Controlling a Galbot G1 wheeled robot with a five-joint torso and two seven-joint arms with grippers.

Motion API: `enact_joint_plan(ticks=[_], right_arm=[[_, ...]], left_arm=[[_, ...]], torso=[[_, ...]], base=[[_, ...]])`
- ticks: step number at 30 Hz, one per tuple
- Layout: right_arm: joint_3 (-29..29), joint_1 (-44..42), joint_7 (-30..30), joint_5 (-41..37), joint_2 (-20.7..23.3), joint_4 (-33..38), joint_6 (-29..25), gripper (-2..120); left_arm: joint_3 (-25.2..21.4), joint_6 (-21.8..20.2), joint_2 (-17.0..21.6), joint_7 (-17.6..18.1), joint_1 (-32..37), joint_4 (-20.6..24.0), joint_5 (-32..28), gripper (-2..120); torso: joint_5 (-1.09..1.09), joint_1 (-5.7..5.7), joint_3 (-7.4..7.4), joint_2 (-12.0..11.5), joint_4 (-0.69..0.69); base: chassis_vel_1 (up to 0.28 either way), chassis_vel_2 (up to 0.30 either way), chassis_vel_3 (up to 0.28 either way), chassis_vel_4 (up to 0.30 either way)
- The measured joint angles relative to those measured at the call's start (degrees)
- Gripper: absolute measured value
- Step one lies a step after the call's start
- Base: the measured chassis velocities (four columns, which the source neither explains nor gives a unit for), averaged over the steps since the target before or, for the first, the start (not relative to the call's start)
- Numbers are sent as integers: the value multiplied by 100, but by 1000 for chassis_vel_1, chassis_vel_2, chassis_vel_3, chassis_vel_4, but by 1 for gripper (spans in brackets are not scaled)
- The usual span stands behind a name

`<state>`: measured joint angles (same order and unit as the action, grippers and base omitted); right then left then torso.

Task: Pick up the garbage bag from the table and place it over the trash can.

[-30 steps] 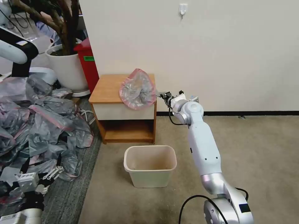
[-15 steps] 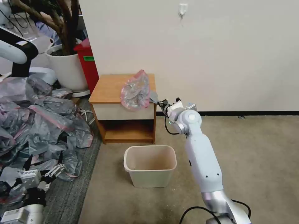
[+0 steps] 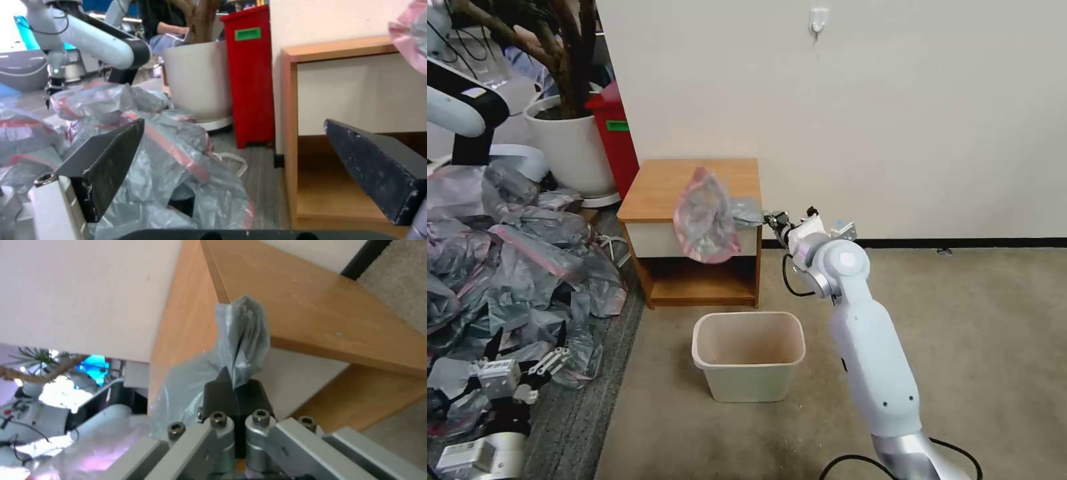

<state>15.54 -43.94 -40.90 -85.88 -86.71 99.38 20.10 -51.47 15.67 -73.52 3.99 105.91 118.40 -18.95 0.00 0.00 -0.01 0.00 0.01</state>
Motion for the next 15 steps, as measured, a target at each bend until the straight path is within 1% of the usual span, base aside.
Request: enact_joint_plan(ticks=[3, 4, 6, 8, 12, 15], right_arm=[[-231, -430, -162, -2, 173, 500, -3, 0], [-231, -430, -162, -2, 173, 500, -3, 0], [-403, -965, -310, 12, 257, 990, 9, 0], [-465, -1137, -344, 30, 271, 1121, 19, 0], [-854, -1989, -391, 363, 259, 1755, 42, 0], [-937, -2119, -394, 450, 216, 1863, 42, 0]], left_arm=[[27, -5, -8, 1, -56, -22, 0, 100], [27, -5, -8, 1, -56, -22, 0, 100], [54, -12, -35, 1, -97, -42, 1, 100], [66, -13, -45, 1, -119, -53, 3, 100], [173, -14, -93, 1, -217, -128, 36, 100], [205, -14, -111, 1, -239, -147, 53, 100]], torso=[[0, 0, 0, 0, 0], [0, 0, 0, 0, 0], [0, 0, 0, 0, -1], [0, 0, 0, 0, -1], [0, 0, 0, 0, -1], [0, 0, 0, 0, -1]], base=[[0, 0, 0, 0], [0, 0, 0, 0], [0, 0, 0, 0], [0, 0, 0, 0], [0, 0, 0, 0], [0, 0, 0, 0]])
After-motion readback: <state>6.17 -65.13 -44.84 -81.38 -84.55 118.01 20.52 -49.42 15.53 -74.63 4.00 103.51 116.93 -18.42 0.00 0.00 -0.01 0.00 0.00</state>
